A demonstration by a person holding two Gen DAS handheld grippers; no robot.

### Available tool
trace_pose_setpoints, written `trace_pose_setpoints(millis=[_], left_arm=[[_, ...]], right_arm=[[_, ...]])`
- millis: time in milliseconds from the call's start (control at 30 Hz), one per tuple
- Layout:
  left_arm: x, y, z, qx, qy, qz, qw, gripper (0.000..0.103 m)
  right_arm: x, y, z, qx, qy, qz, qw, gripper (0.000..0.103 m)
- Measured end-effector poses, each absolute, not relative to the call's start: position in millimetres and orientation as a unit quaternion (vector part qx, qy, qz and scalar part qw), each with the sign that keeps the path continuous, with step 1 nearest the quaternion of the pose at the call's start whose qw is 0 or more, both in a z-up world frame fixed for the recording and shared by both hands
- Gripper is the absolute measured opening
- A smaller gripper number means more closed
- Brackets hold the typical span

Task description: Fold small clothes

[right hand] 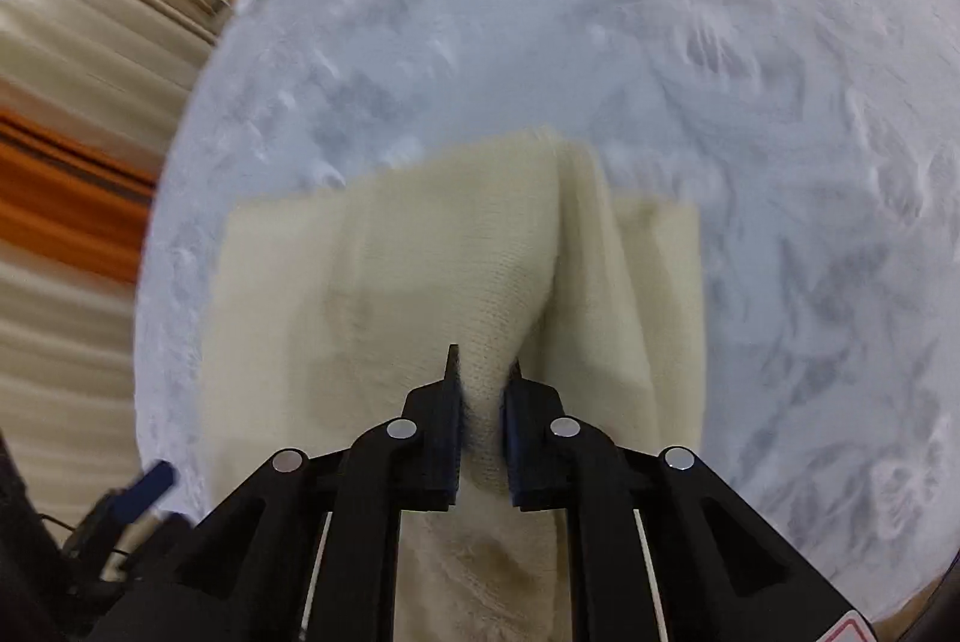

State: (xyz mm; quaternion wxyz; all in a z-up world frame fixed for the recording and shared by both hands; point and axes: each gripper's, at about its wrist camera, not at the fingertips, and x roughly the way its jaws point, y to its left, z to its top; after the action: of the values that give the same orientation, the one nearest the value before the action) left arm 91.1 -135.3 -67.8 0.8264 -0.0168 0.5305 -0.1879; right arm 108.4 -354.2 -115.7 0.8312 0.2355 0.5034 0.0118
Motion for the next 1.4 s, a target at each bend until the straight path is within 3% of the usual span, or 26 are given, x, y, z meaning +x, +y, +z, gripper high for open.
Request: trace_pose_setpoints(millis=[67,167,200,333,400,467,633,667,900,1100,1233,1333,1400], left_arm=[[92,-136,-65,-0.014,0.522,-0.195,0.83,0.075],[97,-142,-71,-0.012,0.523,-0.192,0.831,0.077],[99,-145,-74,-0.014,0.528,-0.194,0.827,0.077],[105,-151,-81,-0.019,0.538,-0.197,0.82,0.077],[111,-152,-82,-0.028,0.539,-0.195,0.819,0.077],[120,-154,-83,-0.037,0.542,-0.194,0.817,0.077],[154,-145,-97,-0.094,0.555,-0.174,0.808,0.084],[163,-143,-103,-0.104,0.557,-0.164,0.807,0.085],[188,-120,-128,-0.175,0.595,-0.13,0.773,0.087],[178,-115,-157,-0.174,0.626,-0.171,0.741,0.093],[186,-123,-185,-0.232,0.66,-0.184,0.691,0.098],[191,-131,-187,-0.232,0.665,-0.181,0.686,0.098],[189,-134,-182,-0.222,0.668,-0.178,0.688,0.093]], right_arm=[[101,-361,-104,0.234,0.482,0.005,0.844,0.009],[112,-359,-165,0.181,0.561,-0.032,0.807,0.009],[109,-356,-170,0.17,0.553,-0.031,0.815,0.009],[108,-361,-135,0.195,0.528,-0.03,0.826,0.015],[109,-366,-119,0.192,0.505,-0.046,0.84,0.025],[114,-374,-118,0.195,0.495,-0.061,0.844,0.064],[136,-391,-172,0.265,0.546,-0.044,0.794,0.065],[136,-393,-177,0.276,0.546,-0.043,0.79,0.069],[122,-389,-174,0.288,0.55,-0.021,0.784,0.074],[102,-390,-190,0.33,0.547,0.017,0.769,0.083],[115,-387,-197,0.352,0.549,0.023,0.758,0.097],[127,-377,-195,0.33,0.562,0.017,0.759,0.092],[127,-373,-187,0.321,0.562,0.015,0.762,0.072]])
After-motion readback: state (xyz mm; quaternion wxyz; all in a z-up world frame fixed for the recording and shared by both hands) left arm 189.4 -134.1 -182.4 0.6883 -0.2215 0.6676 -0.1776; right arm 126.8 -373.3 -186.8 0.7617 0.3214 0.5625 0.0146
